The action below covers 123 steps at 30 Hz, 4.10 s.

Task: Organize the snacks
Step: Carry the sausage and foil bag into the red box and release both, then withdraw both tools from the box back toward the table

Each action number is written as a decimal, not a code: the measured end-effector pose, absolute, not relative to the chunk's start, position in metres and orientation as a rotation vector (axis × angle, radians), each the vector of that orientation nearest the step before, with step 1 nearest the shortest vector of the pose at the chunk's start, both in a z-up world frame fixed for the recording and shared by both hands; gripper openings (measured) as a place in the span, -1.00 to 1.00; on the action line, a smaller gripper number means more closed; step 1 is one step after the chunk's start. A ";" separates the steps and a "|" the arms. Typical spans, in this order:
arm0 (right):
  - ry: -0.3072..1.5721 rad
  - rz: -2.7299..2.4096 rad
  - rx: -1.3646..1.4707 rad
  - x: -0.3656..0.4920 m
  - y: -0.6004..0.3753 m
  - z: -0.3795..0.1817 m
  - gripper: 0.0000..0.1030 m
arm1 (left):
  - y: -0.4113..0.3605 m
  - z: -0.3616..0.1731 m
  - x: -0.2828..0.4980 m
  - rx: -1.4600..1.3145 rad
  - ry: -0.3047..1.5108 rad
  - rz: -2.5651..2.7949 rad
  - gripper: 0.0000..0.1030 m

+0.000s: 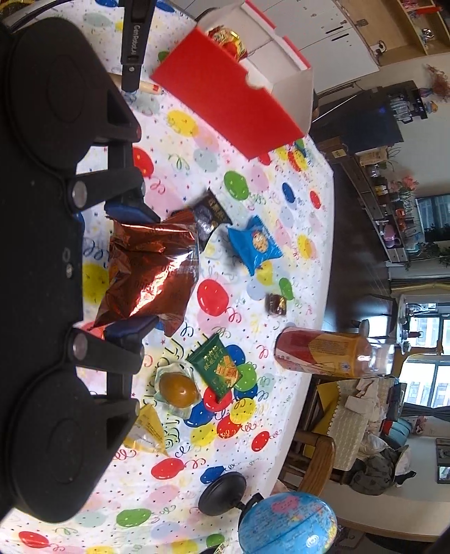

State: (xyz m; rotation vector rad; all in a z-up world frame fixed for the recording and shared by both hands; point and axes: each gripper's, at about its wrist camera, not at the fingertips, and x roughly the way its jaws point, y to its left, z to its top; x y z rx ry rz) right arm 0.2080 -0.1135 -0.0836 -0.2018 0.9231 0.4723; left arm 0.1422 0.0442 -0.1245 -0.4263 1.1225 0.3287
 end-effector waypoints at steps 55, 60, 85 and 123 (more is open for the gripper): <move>0.815 0.630 -0.273 0.147 0.138 -0.029 0.02 | 0.262 -0.033 0.135 -0.296 0.953 0.287 -0.79; 0.826 0.634 -0.287 0.154 0.155 -0.043 0.02 | 0.285 -0.045 0.147 -0.295 0.975 0.306 -0.79; 0.899 0.616 -0.323 0.172 0.179 -0.087 0.06 | 0.300 -0.096 0.178 -0.262 1.075 0.307 -0.79; 0.821 0.604 -0.218 0.154 0.127 -0.041 0.71 | 0.265 -0.054 0.151 -0.291 0.980 0.230 0.18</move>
